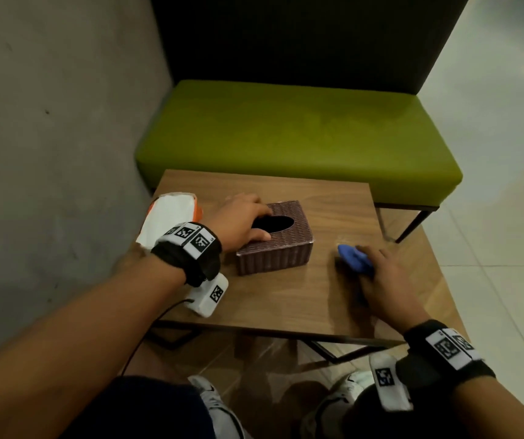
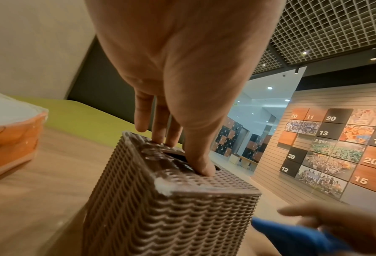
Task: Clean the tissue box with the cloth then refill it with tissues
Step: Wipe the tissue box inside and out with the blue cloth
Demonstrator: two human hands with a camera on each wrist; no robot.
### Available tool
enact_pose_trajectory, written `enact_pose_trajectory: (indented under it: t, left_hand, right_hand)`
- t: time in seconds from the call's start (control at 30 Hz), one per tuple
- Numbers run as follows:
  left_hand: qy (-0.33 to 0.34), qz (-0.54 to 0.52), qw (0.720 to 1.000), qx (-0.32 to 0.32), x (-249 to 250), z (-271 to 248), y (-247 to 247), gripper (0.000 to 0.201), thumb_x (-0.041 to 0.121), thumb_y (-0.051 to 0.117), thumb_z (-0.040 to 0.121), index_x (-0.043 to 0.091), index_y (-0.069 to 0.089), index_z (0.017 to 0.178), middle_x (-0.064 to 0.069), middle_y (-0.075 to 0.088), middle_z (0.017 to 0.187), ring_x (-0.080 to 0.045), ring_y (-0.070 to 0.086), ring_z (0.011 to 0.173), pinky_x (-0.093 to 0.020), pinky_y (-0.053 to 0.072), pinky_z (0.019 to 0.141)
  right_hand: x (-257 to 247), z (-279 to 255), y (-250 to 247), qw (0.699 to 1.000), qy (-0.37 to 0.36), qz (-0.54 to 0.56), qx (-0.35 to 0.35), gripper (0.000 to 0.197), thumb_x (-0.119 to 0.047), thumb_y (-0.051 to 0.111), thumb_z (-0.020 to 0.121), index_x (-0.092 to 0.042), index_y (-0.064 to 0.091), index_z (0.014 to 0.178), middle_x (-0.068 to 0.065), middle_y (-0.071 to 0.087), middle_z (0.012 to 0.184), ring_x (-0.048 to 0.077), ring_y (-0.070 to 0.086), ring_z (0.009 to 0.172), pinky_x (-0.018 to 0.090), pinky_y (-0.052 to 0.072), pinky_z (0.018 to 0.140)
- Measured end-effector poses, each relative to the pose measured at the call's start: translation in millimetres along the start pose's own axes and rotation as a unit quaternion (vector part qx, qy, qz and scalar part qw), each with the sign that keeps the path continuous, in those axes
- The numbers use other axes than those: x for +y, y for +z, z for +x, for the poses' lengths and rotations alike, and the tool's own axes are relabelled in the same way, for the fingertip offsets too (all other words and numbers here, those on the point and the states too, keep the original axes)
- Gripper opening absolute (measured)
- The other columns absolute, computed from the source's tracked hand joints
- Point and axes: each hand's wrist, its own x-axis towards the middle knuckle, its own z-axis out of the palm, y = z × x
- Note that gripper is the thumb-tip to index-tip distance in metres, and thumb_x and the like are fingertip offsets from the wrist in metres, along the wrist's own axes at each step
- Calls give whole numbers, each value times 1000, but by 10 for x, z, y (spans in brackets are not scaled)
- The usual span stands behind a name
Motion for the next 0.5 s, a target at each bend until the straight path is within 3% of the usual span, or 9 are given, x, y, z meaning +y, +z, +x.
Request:
enact_pose_trajectory:
  t: [0.17, 0.27, 0.33, 0.5]
  left_hand:
    - [-9, -22, 1000, -17, 143, -270, 103, 68, 52, 78, 90, 21, 61, 147, -2, 53, 130, -25, 46, 124, -47, 45, 104]
    - [-9, -26, 999, -25, 223, -365, 88, 64, 47, 82, 89, 17, 65, 143, -7, 53, 129, -28, 46, 122, -38, 41, 99]
    - [-11, -22, 999, -35, 239, -413, 89, 63, 43, 83, 88, 16, 65, 142, -9, 52, 129, -31, 47, 125, -37, 38, 97]
    - [-12, -17, 999, -42, 277, -513, 114, 67, 39, 84, 88, 15, 63, 146, -12, 50, 134, -33, 45, 131, -34, 36, 97]
  right_hand:
    - [-371, -231, -119, 988, -99, 34, 112, 52, -3, 62, 94, -16, 57, 145, 8, 60, 121, 24, 56, 107, 23, 36, 83]
    - [-650, -461, -88, 978, -151, 73, 126, 48, -5, 61, 98, -14, 58, 145, -2, 57, 120, 10, 51, 105, 11, 35, 89]
    - [-750, -576, 14, 977, -165, 81, 109, 49, -5, 61, 98, -14, 58, 146, -1, 58, 125, 12, 51, 111, 17, 38, 96]
    - [-750, -614, 412, 984, -156, -31, 84, 52, -3, 62, 97, -10, 57, 148, 17, 54, 150, 35, 51, 120, 42, 44, 104]
